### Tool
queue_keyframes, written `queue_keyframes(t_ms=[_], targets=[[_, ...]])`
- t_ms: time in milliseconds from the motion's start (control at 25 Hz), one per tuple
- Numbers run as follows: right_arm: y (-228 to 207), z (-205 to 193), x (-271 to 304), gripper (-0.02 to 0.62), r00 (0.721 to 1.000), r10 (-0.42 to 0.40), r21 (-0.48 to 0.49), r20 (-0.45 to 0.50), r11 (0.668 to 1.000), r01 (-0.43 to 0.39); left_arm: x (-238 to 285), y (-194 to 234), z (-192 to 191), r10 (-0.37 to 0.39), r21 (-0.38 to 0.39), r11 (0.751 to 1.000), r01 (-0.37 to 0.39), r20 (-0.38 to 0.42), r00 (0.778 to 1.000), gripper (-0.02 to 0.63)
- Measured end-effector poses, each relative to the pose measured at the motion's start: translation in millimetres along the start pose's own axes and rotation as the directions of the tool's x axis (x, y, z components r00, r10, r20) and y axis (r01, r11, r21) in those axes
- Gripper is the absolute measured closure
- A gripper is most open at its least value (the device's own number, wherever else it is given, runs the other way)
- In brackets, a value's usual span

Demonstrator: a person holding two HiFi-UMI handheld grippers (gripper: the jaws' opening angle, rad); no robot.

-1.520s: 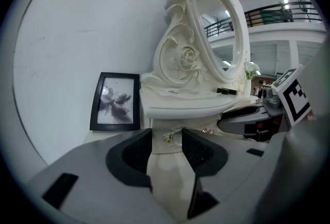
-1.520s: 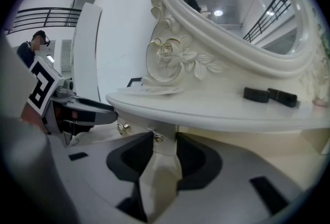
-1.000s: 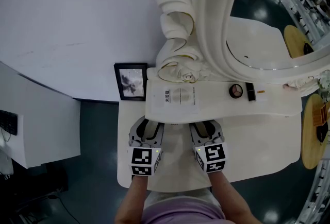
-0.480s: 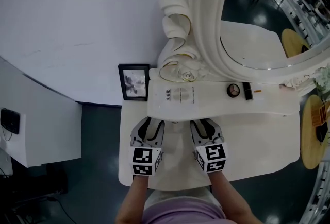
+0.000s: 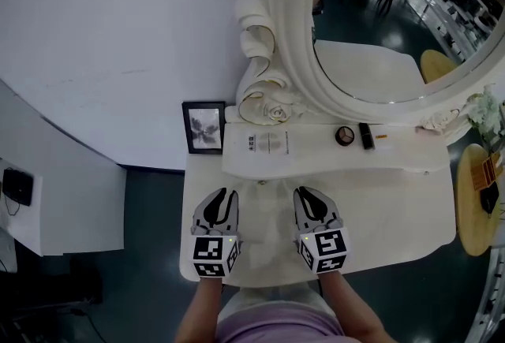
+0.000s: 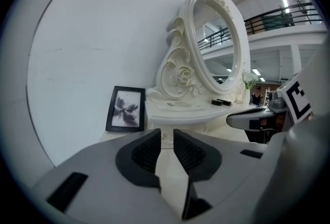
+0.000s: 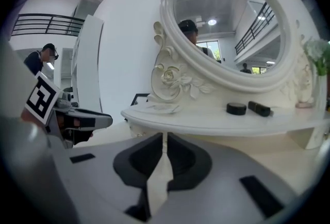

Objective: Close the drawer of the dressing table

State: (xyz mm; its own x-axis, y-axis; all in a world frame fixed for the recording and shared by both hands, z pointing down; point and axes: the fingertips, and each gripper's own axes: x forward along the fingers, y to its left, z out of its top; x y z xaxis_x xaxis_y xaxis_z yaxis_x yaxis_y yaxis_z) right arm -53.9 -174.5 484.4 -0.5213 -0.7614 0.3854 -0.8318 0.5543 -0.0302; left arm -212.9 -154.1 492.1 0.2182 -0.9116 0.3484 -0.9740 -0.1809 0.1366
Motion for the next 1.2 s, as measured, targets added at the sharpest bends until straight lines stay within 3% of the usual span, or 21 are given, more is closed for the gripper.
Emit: queue_keyframes(t_ms=[680,1200], targets=[[-1,25,-55,0.591,0.995,0.018,0.016,0.102,1.0,-0.02,-43,-17,26,0.021,-0.011,1.0,-0.02,0.099,0.995,0.601],[-8,42,-81,0.592,0.986,0.017,0.033,0.166,0.999,-0.023,-61,-29,42,0.022,-0.001,1.0,-0.022,0.148,0.989,0.603]])
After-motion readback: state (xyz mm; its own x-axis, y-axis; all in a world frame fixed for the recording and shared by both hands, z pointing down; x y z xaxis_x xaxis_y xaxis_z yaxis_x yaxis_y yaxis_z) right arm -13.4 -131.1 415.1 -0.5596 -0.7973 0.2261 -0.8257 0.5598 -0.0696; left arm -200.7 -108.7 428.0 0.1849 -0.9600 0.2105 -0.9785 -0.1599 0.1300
